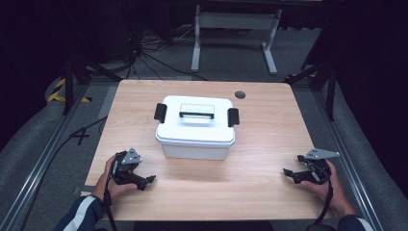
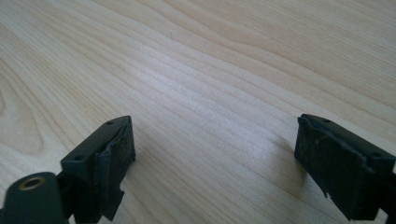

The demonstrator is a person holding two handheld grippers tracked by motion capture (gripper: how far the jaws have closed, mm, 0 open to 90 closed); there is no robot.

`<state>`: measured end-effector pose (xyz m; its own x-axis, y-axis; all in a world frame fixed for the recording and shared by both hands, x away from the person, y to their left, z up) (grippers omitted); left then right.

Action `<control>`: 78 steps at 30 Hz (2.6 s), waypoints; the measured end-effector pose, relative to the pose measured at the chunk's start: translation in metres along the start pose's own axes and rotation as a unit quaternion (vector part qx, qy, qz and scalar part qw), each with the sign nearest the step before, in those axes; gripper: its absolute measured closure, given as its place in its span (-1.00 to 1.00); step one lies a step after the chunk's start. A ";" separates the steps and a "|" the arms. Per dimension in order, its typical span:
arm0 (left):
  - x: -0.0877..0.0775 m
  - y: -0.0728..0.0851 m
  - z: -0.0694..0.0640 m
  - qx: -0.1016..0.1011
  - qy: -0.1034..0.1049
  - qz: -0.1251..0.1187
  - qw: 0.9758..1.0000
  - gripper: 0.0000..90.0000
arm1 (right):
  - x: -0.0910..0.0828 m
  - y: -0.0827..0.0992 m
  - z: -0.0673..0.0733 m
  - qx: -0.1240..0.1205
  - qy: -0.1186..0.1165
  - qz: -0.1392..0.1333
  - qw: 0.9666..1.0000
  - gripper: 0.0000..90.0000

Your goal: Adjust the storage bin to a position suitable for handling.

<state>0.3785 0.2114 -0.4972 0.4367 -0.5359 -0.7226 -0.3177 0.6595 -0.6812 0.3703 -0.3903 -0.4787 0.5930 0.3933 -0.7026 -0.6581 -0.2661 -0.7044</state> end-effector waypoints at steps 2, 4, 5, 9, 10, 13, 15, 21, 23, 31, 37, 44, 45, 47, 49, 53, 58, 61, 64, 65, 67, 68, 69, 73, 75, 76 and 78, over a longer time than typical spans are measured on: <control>0.000 0.000 0.000 0.000 0.000 0.000 1.000 -1.00 | -0.002 -0.001 0.000 -0.004 -0.002 0.008 1.000 -0.62; 0.000 0.000 0.000 0.000 0.000 0.000 1.000 -1.00 | -0.003 -0.002 0.001 -0.006 -0.006 0.012 1.000 -0.51; 0.000 0.000 0.000 -0.003 0.000 -0.001 1.000 -1.00 | -0.004 -0.003 0.002 -0.009 -0.007 0.013 1.000 -0.47; 0.000 0.000 0.000 -0.003 0.000 -0.001 1.000 -1.00 | -0.010 -0.014 0.007 -0.027 -0.018 0.010 0.999 -0.38; 0.000 0.000 0.000 -0.001 -0.001 0.000 1.000 -1.00 | -0.013 -0.017 0.008 -0.033 -0.021 0.008 0.999 -0.36; 0.000 0.000 0.000 -0.001 -0.001 0.000 1.000 -1.00 | -0.019 -0.024 0.012 -0.040 -0.028 0.002 0.999 -0.32; 0.000 0.000 0.000 -0.001 -0.001 0.000 1.000 -1.00 | -0.029 -0.043 0.019 -0.064 -0.033 -0.006 0.997 -0.29; 0.000 0.000 0.000 -0.002 -0.001 0.000 1.000 -1.00 | -0.037 -0.080 0.035 -0.103 -0.041 -0.005 0.994 -0.25; 0.000 0.000 0.000 -0.001 0.000 0.001 1.000 -1.00 | -0.038 -0.093 0.042 -0.120 -0.043 -0.003 0.992 -0.22; 0.000 0.000 0.000 -0.002 -0.001 0.001 1.000 -1.00 | -0.038 -0.137 0.066 -0.173 -0.053 0.001 0.984 -0.19; 0.000 0.000 0.000 -0.002 -0.001 0.001 1.000 -1.00 | -0.040 -0.174 0.084 -0.196 -0.064 -0.004 0.978 -0.15; 0.000 0.000 0.000 -0.003 -0.001 0.001 1.000 -1.00 | -0.024 -0.208 0.115 -0.244 -0.082 0.011 0.966 -0.11; 0.000 0.000 0.000 -0.002 -0.001 0.001 1.000 -1.00 | -0.021 -0.212 0.120 -0.247 -0.085 0.014 0.965 -0.12; 0.000 0.000 0.000 -0.003 -0.001 0.001 1.000 -1.00 | -0.015 -0.221 0.130 -0.261 -0.094 0.016 0.961 -0.11; 0.000 0.000 0.000 -0.002 -0.001 0.001 1.000 -1.00 | -0.009 -0.229 0.143 -0.275 -0.098 0.023 0.956 -0.11; 0.000 0.000 -0.001 -0.004 -0.001 0.000 1.000 -1.00 | -0.001 -0.239 0.160 -0.296 -0.101 0.028 0.949 -0.10; 0.000 0.000 -0.001 -0.005 0.000 0.000 1.000 -1.00 | 0.007 -0.247 0.174 -0.312 -0.102 0.039 0.944 -0.08; 0.000 0.000 -0.001 -0.005 -0.001 0.000 1.000 -1.00 | 0.012 -0.253 0.183 -0.320 -0.105 0.046 0.941 -0.07; 0.000 0.000 -0.001 -0.005 0.000 0.000 1.000 -1.00 | 0.020 -0.259 0.193 -0.331 -0.112 0.053 0.935 -0.04; 0.000 0.000 -0.001 -0.004 0.000 0.001 1.000 -0.99 | 0.023 -0.261 0.196 -0.332 -0.112 0.057 0.935 -0.04; 0.000 0.000 -0.001 -0.005 0.000 0.000 1.000 -0.99 | 0.028 -0.264 0.201 -0.340 -0.110 0.064 0.932 -0.03; 0.000 0.000 -0.001 -0.005 0.000 0.000 1.000 -0.99 | 0.032 -0.266 0.204 -0.344 -0.108 0.070 0.930 -0.02; 0.000 0.000 -0.001 -0.005 0.000 0.000 1.000 -0.99 | 0.035 -0.268 0.207 -0.350 -0.106 0.073 0.928 0.00; 0.000 0.000 -0.001 -0.004 0.000 0.001 1.000 -1.00 | 0.041 -0.274 0.219 -0.363 -0.108 0.081 0.922 0.05; 0.000 0.000 -0.001 -0.005 0.000 0.000 1.000 -1.00 | 0.044 -0.278 0.225 -0.374 -0.104 0.095 0.917 0.11; 0.000 0.000 -0.001 -0.005 0.000 0.000 1.000 -0.99 | 0.046 -0.279 0.227 -0.380 -0.101 0.099 0.914 0.17; 0.000 0.000 0.000 -0.005 0.000 0.000 1.000 -0.99 | 0.050 -0.281 0.232 -0.388 -0.091 0.124 0.909 0.26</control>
<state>0.3781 0.2112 -0.4973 0.4365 -0.5358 -0.7228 -0.3257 0.6547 -0.6821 0.4768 -0.0916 -0.2923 0.3376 0.3576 -0.8707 -0.1929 -0.8791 -0.4359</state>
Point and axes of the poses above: each handheld gripper's, and its own axes: x roughly forward along the jaws, y roughly out of its underside, z roughly to its left, the point moved 2 cm from there along x, roughly forward along the jaws, and after that the axes turned 11 degrees about x, right-handed, at the moved point
